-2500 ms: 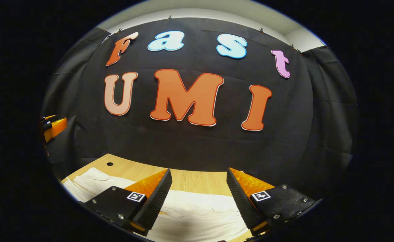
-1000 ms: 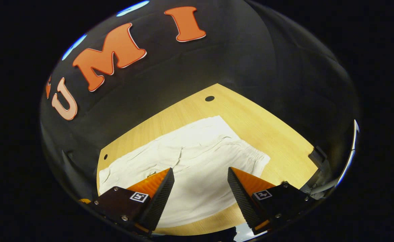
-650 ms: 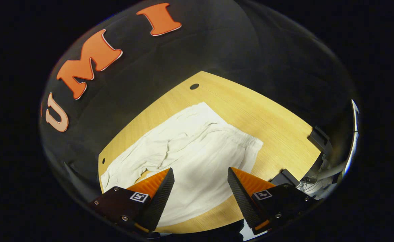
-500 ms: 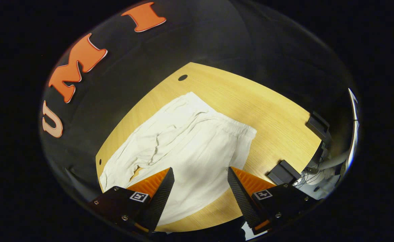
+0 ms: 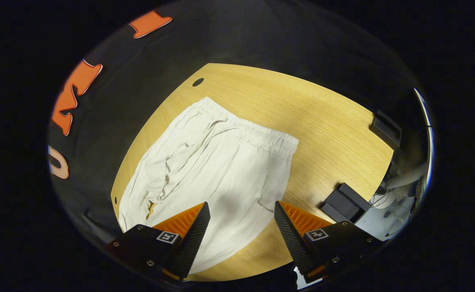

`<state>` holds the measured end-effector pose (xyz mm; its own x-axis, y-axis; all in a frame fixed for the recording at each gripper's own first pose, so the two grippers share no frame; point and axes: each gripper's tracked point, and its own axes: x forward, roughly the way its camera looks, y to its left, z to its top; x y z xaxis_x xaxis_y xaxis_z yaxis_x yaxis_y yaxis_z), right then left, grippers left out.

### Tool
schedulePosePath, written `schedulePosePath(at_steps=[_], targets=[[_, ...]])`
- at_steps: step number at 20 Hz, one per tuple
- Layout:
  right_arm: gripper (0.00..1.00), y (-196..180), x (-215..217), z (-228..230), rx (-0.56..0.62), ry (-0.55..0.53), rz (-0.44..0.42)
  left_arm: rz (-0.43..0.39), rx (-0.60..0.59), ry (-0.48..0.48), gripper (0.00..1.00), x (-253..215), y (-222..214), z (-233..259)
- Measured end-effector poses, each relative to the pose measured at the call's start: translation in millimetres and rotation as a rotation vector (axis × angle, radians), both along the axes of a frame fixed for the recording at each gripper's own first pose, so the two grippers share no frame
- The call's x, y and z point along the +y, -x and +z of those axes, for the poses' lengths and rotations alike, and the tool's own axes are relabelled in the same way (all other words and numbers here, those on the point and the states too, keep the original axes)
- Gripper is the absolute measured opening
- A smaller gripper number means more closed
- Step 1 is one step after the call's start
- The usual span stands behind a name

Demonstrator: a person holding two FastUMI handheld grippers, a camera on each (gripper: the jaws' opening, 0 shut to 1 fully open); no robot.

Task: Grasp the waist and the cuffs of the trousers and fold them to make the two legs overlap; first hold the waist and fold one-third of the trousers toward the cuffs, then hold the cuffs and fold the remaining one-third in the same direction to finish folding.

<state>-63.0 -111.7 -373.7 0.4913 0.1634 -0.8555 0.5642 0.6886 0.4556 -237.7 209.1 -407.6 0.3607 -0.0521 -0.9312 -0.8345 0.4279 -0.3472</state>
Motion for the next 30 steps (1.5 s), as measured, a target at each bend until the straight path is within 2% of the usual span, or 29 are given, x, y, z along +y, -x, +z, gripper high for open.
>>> schedulePosePath(at_steps=[3,4,5,11,13,15,16,21,23,25,26,27,28,29,30], targets=[[0.98,0.0,-4.8,-6.0,0.009,0.001,-0.008,0.051,-0.021,0.030,0.99,13.6,-3.1,-18.8],[0.98,-0.5,-7.0,-6.3,0.010,-0.001,-0.015,0.060,-0.062,0.036,0.99,17.3,-11.0,-16.0],[0.97,-1.2,-7.4,-8.2,0.006,-0.006,-0.020,0.059,-0.088,0.036,0.96,19.9,-18.4,-19.7],[0.97,-6.1,-8.0,-18.8,0.009,-0.015,-0.043,-0.057,-0.189,-0.006,0.95,17.5,-45.5,-18.8],[0.97,-8.2,-7.3,-22.6,0.010,-0.011,-0.041,-0.058,-0.224,-0.004,0.95,16.2,-53.1,-17.5],[0.98,-11.0,-9.0,-27.3,0.009,0.000,-0.037,-0.021,-0.264,0.012,0.95,17.1,-62.3,-20.0],[0.97,-12.0,-10.6,-30.4,0.012,0.008,-0.035,0.002,-0.277,0.018,0.93,19.6,-63.9,-20.6],[0.97,-26.7,-16.7,-46.7,0.014,0.037,-0.043,0.040,-0.293,0.020,0.67,23.0,-59.9,-21.9],[0.89,-33.6,-20.8,-51.2,0.011,0.062,-0.044,0.047,-0.275,0.018,0.55,23.8,-58.3,-26.6],[0.75,-32.7,-26.8,-57.2,0.031,0.097,-0.058,0.043,-0.272,0.021,0.42,22.9,-59.7,-25.8],[0.56,-30.8,-31.7,-59.3,0.055,0.102,-0.076,0.039,-0.267,0.017,0.40,23.7,-58.3,-26.8],[0.47,-30.4,-34.5,-61.2,0.072,0.079,-0.105,0.024,-0.234,0.005,0.35,22.6,-51.5,-33.2],[0.25,-32.2,-34.6,-60.8,0.078,0.028,-0.137,0.032,-0.253,-0.021,0.25,25.5,-53.1,-34.5],[0.20,-34.6,-32.2,-61.8,0.072,-0.032,-0.166,0.023,-0.260,-0.022,0.07,24.0,-53.8,-30.8],[0.14,-34.3,-31.0,-61.9,0.065,-0.084,-0.195,0.018,-0.258,-0.033,0.07,25.1,-53.5,-28.3]])
